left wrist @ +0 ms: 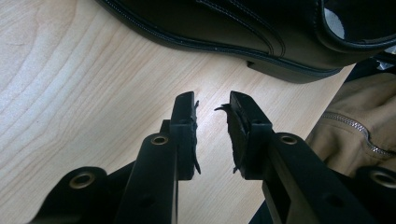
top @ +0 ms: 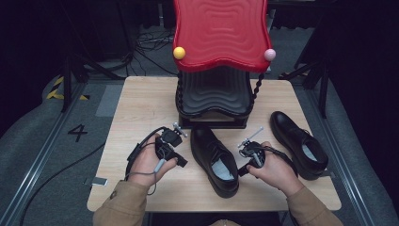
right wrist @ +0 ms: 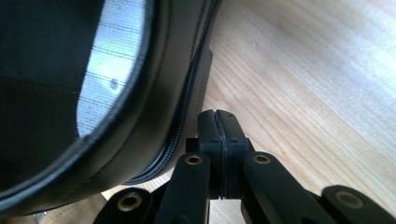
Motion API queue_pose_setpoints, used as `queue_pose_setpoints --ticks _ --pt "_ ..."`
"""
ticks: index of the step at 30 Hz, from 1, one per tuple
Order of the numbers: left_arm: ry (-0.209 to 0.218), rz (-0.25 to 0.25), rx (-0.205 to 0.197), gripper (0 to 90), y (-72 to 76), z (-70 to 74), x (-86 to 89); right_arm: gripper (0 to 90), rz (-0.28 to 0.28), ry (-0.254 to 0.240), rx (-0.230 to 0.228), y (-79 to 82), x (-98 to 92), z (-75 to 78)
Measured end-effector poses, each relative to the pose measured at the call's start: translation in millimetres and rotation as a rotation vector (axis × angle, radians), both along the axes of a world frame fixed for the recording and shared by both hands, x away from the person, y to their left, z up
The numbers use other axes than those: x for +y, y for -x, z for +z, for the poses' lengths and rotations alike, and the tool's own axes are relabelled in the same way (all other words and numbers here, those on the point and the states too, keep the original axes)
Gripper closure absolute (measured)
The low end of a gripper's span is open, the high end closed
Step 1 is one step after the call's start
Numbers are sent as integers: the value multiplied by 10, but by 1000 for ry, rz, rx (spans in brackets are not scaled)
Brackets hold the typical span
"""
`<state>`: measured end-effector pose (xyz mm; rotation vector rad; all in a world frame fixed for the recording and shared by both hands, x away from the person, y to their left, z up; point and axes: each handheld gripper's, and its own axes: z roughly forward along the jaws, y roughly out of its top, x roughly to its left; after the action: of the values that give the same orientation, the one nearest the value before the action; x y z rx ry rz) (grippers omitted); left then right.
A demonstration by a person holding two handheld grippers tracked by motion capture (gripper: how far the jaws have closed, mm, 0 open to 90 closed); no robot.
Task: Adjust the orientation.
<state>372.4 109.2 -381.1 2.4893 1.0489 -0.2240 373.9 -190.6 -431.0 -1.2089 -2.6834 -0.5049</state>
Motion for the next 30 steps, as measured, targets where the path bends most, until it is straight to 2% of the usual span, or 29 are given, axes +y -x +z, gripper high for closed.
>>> queue_pose_setpoints --ticks 4,6,7,8,9,10,12,16,18,19,21,25,28,30 --pt "8 3 0 711 -3 21 32 900 -32 -24 -86 -8 -145 199" --pt "11 6 -4 709 -12 31 43 858 -55 -50 -125 -14 -268 318" --pt "11 6 -4 709 -12 31 43 858 -55 -50 -125 -14 -268 318" --pt "17 10 -3 709 -15 35 47 843 -57 -53 -148 -18 -329 372" --pt "11 6 -1 706 -24 51 53 804 -75 -56 -194 -18 -450 470" --pt "11 6 -1 705 -24 51 53 804 -75 -56 -194 -18 -450 470" --pt "20 5 -8 704 -39 57 52 770 -93 -59 -245 -25 -612 558" --pt "28 6 -14 700 -71 76 56 715 -140 -63 -316 -39 -914 658" --pt "30 7 -11 695 -84 80 63 674 -193 -58 -357 -45 -1119 707" --pt "30 7 -11 693 -84 80 63 674 -193 -58 -357 -45 -1119 707" --pt "32 8 -9 692 -94 72 73 630 -262 -65 -372 -62 -1331 745" --pt "34 18 -10 689 -91 75 98 513 -346 -28 -403 -114 -1638 721" --pt "34 23 -8 686 -84 80 118 493 -395 11 -373 -141 -1834 671" --pt "35 25 -8 686 -83 76 123 509 -409 10 -366 -145 -1895 660"
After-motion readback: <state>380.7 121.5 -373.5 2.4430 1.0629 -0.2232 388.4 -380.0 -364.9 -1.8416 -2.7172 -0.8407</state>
